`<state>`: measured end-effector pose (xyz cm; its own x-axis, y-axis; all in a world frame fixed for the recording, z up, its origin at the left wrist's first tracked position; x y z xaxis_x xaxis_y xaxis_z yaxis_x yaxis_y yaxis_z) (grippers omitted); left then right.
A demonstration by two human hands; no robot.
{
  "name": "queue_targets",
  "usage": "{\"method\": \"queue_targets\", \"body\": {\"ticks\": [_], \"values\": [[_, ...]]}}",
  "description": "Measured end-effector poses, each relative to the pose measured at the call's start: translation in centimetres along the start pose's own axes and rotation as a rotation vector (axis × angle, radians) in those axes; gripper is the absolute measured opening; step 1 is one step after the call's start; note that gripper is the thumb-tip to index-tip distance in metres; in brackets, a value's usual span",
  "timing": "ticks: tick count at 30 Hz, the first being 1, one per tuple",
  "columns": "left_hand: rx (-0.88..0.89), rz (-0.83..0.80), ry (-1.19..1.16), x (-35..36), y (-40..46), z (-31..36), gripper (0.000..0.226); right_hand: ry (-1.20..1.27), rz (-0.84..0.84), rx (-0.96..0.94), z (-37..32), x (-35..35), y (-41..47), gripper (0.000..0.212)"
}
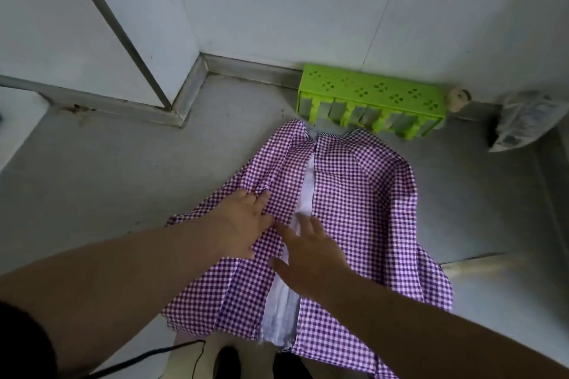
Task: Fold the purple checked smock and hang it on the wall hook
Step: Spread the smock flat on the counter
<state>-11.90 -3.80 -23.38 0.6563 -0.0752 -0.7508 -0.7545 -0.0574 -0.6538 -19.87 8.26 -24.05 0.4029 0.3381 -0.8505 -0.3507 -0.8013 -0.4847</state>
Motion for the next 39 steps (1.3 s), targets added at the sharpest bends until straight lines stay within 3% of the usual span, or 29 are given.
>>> {"method": "queue_targets", "body": {"ticks": [6, 10, 13, 18, 23, 25, 27, 29, 32, 35, 37, 39], "values": [[-0.222, 0.037, -0.228, 1.8, -2.5, -0.7, 0.055, -0.04, 0.0, 0.106, -0.9, 1.0, 0.5, 0.087], [-0.412, 0.024, -0.412, 3.6, -4.0, -1.9, 0.057, -0.017, 0.009, 0.158, -1.4, 0.9, 0.7, 0.086], [-0.419, 0.037, -0.506, 4.4, -4.8, -3.0, 0.059, -0.002, -0.001, 0.211, -1.6, 1.0, 1.0, 0.086], [-0.384, 0.156, -0.653, 5.0, -6.8, -6.7, 0.029, 0.048, 0.039, 0.254, -2.2, 0.9, 1.2, 0.087], [-0.447, 0.288, -1.171, 6.1, -10.3, -12.5, 0.036, 0.072, 0.052, 0.284, -2.5, 0.4, 0.9, 0.09], [-0.479, 0.334, -1.613, 6.9, -11.9, -14.6, 0.05, 0.084, 0.055, 0.296, -3.0, 0.1, 0.7, 0.09], [-0.447, 0.239, -1.906, 7.5, -13.1, -15.3, 0.065, 0.095, 0.051, 0.307, -3.1, -0.2, 0.5, 0.09], [-0.378, 0.066, -1.78, 8.3, -14.2, -15.4, 0.062, 0.107, 0.049, 0.319, -3.3, -0.4, 0.4, 0.092], [-0.236, -0.033, -1.018, 9.8, -14.1, -17.1, 0.037, 0.121, 0.053, 0.323, -3.9, -0.5, 0.2, 0.094], [-0.358, 0.148, -0.531, 9.1, -14.1, -20.9, 0.018, 0.122, 0.058, 0.33, -4.1, -0.6, 0.2, 0.096], [-0.507, 0.254, -0.351, 7.5, -15.3, -23.5, 0.023, 0.121, 0.067, 0.335, -4.2, -0.6, 0.2, 0.095], [-0.539, 0.312, -0.219, 6.2, -15.9, -24.6, 0.035, 0.117, 0.071, 0.339, -4.2, -0.7, 0.2, 0.094]]}}
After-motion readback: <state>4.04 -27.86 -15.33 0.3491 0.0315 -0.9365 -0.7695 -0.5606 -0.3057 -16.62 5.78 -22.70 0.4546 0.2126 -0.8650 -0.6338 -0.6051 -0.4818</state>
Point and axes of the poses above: each hand's wrist, its own y-axis towards the middle knuckle, its own x-axis out of the palm, z = x × y, the point moved 6 cm from there along y, towards the middle knuckle, and after that the axes turned 9 degrees about x, right-handed, at the moved point
